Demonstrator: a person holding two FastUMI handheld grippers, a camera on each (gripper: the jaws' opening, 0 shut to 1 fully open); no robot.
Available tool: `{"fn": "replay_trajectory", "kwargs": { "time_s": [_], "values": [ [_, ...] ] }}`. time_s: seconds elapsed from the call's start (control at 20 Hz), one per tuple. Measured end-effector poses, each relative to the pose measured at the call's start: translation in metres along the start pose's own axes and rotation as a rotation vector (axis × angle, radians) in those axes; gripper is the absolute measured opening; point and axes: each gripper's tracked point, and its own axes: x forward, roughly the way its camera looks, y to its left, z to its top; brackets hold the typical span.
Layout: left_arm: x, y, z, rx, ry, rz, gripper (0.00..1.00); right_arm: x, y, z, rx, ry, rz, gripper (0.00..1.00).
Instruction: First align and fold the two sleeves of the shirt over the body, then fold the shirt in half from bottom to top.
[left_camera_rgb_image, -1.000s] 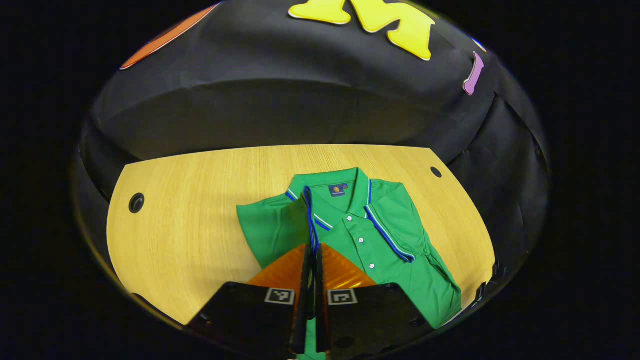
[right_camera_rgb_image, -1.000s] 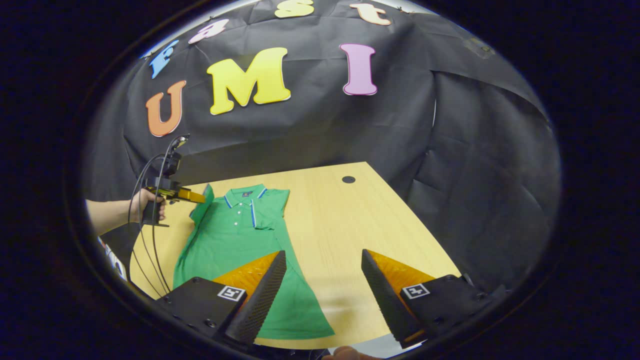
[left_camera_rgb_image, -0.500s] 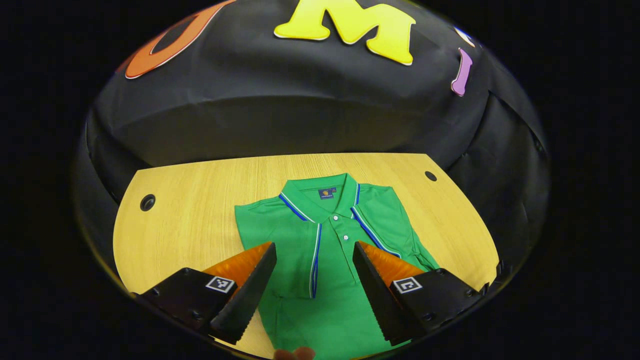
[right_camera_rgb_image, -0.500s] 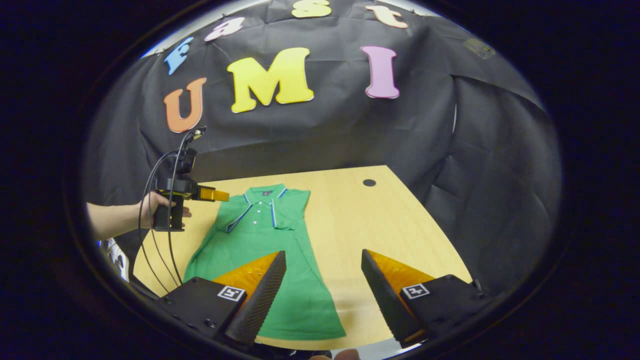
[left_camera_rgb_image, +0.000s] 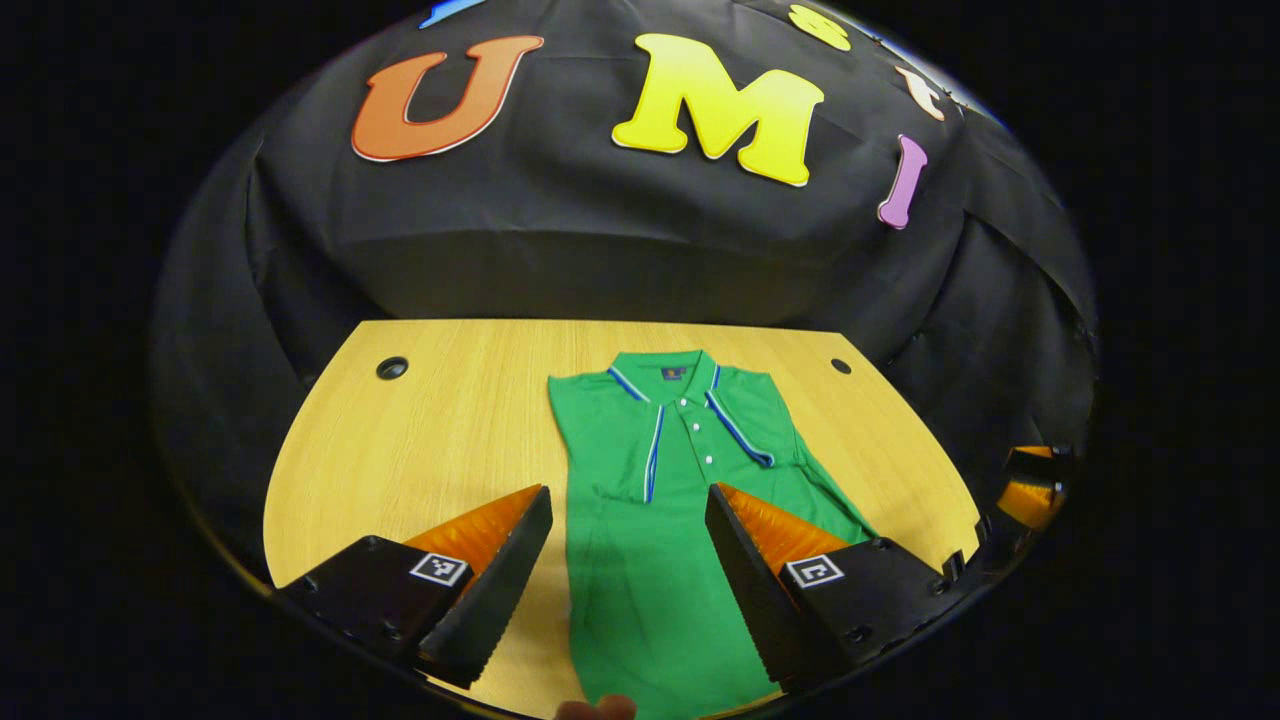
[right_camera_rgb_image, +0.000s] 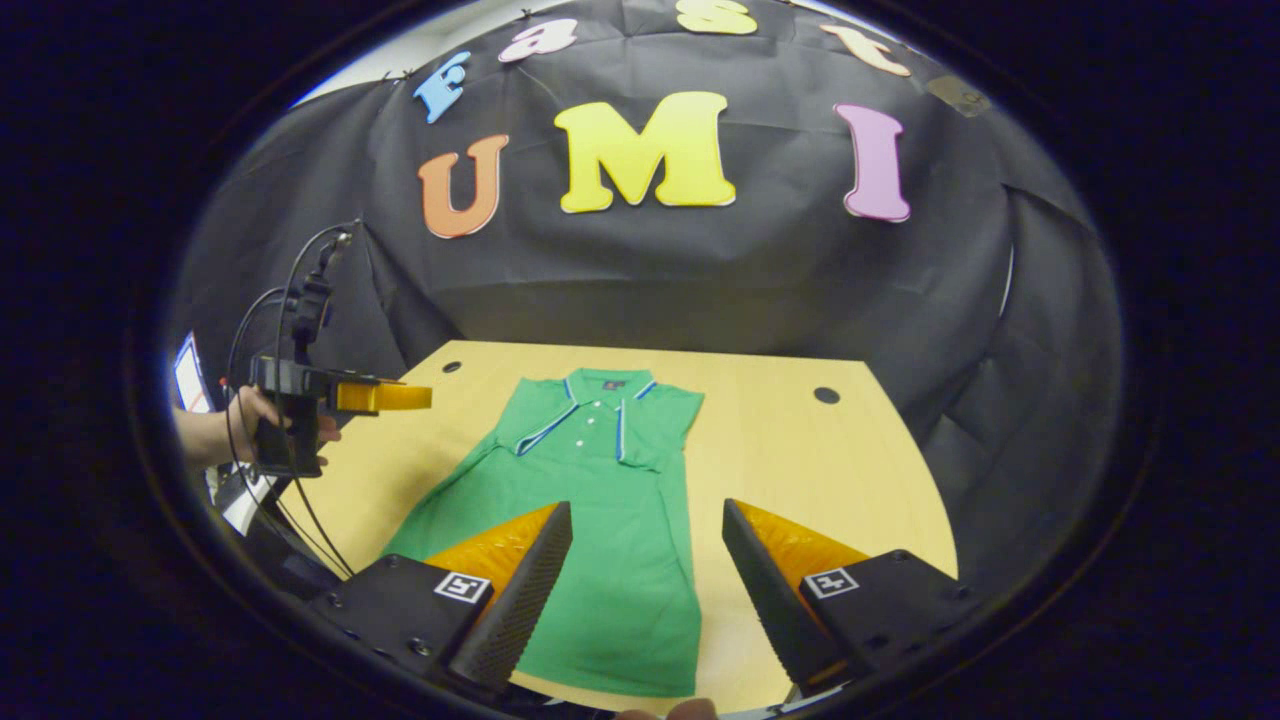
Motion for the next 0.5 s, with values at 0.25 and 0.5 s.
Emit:
{"fn": "replay_trajectory", "kwargs": {
  "time_s": [0.25,0.5],
  "values": [
    [-0.048,0.001,-0.082,-0.013,0.100,0.006,1.00,0.010,-0.020,-0.041,-0.031,0.095,-0.017,0.93],
    [-0.079,-0.028,-0.157,-0.038,0.225,-0.057,1.00,0.005,-0.019,-0.092,-0.032,0.195,-0.022,0.93]
  ]
}}
